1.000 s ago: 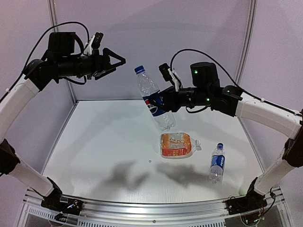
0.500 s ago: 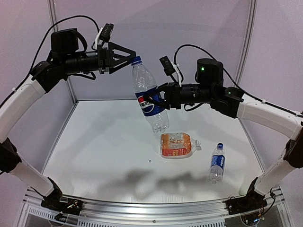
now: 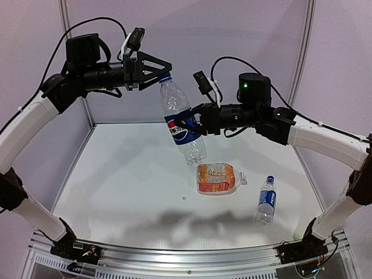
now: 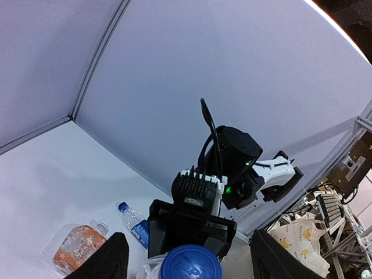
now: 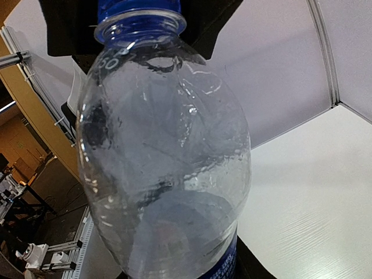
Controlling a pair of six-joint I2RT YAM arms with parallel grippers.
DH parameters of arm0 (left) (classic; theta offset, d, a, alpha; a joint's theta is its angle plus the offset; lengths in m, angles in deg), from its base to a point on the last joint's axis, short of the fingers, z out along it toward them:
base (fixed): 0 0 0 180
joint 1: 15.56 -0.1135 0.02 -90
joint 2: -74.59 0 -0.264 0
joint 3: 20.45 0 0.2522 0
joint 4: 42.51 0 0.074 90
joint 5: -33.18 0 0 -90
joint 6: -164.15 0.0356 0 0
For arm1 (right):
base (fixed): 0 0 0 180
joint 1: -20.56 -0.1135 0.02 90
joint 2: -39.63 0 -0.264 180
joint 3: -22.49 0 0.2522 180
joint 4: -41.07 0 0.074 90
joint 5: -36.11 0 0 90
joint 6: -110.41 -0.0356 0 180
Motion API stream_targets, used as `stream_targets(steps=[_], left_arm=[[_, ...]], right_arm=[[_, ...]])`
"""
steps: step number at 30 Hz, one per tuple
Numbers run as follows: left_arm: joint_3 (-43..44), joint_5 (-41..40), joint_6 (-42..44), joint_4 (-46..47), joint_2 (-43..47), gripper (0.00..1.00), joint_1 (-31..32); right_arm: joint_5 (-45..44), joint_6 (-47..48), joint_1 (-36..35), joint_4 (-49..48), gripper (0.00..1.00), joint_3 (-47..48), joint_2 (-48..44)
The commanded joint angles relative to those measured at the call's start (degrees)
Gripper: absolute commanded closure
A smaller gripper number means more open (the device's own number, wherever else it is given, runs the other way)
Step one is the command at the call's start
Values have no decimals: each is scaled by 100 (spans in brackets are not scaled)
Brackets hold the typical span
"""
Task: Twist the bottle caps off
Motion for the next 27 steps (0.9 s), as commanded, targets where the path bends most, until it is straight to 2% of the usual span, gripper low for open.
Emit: stream_targets(steps=[1,5,8,14,17,20,22,23,25,27], left_arm=[[128,88,75,-48,-6,33,37],[159,115,93,-122,-54,47,44],[167,112,142,-198,-111,49,61],[136,83,200,-245,-131,59,89],[145,30,227,-298,-149,68,98],[133,-86,226,-347,-134,71,98],[115,-118,200,-347,-124,70,105],[104,-123,199,-355,-119,65,107],[60,-178,194,-347,-86,47,123],[-4,-254,196,-319,-50,35,122]], right_arm=[[112,-39,19,25,62,215,122],[121,-54,18,37,62,241,151],[126,-45,20,38,62,272,183],[113,-6,18,124,62,347,237],[115,3,22,183,62,390,278],[113,17,28,197,62,403,308],[112,28,23,211,62,407,327],[113,36,27,221,62,409,334],[113,38,26,218,62,414,350],[115,45,26,221,62,410,363]])
